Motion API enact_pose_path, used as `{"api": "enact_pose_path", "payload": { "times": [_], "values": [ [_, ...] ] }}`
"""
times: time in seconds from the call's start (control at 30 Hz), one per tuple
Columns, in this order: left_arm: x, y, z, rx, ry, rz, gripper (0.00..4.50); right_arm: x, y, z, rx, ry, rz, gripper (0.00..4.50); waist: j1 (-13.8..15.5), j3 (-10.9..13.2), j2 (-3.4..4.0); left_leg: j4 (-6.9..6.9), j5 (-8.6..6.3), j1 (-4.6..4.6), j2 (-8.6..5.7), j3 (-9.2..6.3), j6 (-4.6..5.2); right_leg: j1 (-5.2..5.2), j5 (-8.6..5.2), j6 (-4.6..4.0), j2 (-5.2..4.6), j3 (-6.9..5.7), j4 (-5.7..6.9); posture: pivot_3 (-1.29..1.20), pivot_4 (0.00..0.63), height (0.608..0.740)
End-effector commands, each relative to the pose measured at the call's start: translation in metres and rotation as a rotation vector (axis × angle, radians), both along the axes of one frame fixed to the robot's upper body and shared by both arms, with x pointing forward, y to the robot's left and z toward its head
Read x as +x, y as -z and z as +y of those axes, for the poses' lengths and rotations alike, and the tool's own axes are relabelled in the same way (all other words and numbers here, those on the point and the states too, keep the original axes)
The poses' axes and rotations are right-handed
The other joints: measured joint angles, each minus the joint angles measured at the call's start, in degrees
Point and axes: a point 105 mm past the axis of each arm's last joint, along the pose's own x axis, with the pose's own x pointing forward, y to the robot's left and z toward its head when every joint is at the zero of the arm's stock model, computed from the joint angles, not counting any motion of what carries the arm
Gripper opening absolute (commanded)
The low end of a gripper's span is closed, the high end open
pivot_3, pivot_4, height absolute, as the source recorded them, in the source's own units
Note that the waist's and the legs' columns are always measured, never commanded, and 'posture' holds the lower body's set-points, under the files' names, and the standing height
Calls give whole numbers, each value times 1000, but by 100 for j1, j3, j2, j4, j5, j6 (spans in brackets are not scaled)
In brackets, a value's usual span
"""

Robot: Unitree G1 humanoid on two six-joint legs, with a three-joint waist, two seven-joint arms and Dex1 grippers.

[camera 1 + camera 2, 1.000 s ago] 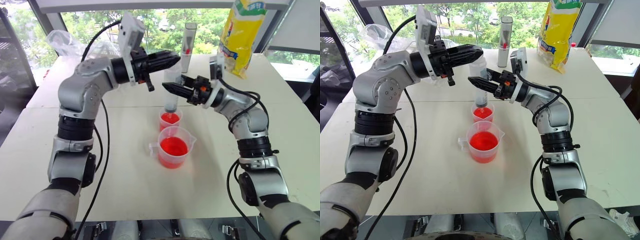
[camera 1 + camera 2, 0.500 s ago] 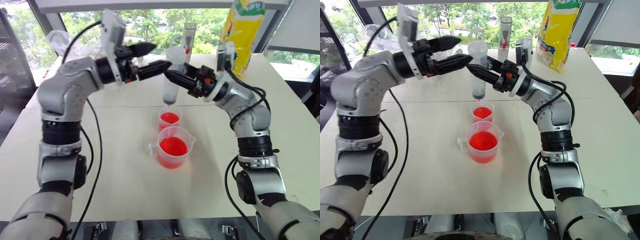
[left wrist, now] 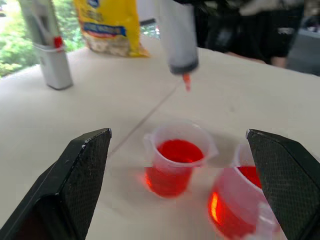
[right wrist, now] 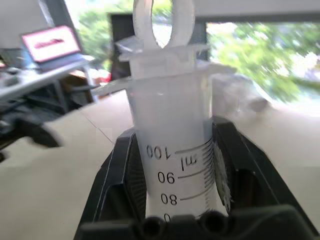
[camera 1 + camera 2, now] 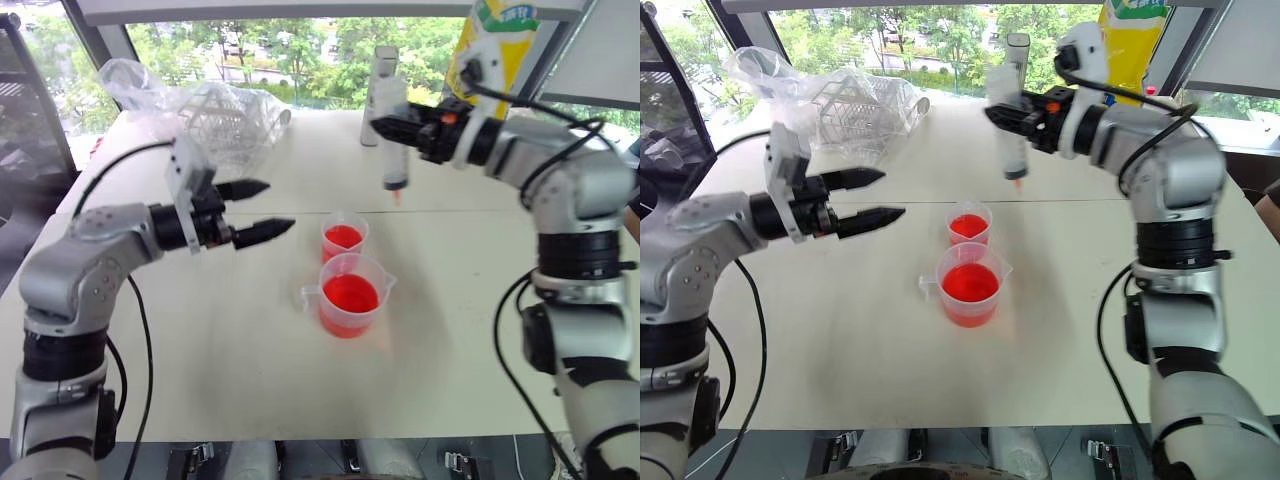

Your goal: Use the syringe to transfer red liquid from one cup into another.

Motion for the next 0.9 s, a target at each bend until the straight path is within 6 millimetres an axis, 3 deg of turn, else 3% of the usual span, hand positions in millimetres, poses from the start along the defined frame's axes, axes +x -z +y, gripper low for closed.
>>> {"api": "enact_pose_path", "payload": {
  "times": [0.03,0.2,0.33,0.43,0.77,0.9],
  "values": [
    [-9,-7,-3,-8,10,-54,4445,-15,7,-5,-77,39,131,1396,-10,1,2,-1,0,-2,0,1,0,-3,0,0,0,2,0,0,150,740],
    [-12,0,-8,-29,6,-46,4445,-14,52,-29,-177,244,329,1396,-30,0,0,-2,0,-1,0,0,1,-5,1,0,10,5,1,0,150,740],
    [-17,4,-9,-30,12,-45,4445,-24,106,-44,-264,355,552,1396,-16,0,0,0,0,-8,0,2,1,-8,1,1,7,5,-1,0,150,740],
    [-19,5,-10,-27,16,-41,4445,-30,128,-49,-285,387,637,1396,-16,0,1,2,0,-14,-2,2,1,-12,1,2,9,5,-2,0,150,740],
    [-24,5,-10,-24,7,-38,4445,-25,156,-65,-252,515,768,1396,-24,0,0,2,0,-12,-8,2,1,-12,1,3,17,4,-4,0,150,740],
    [-27,6,-12,-16,29,-32,4500,-24,164,-64,-245,544,790,3240,-20,-3,-4,1,0,-13,-7,1,1,-10,2,3,15,3,-7,0,150,740]
  ]
}}
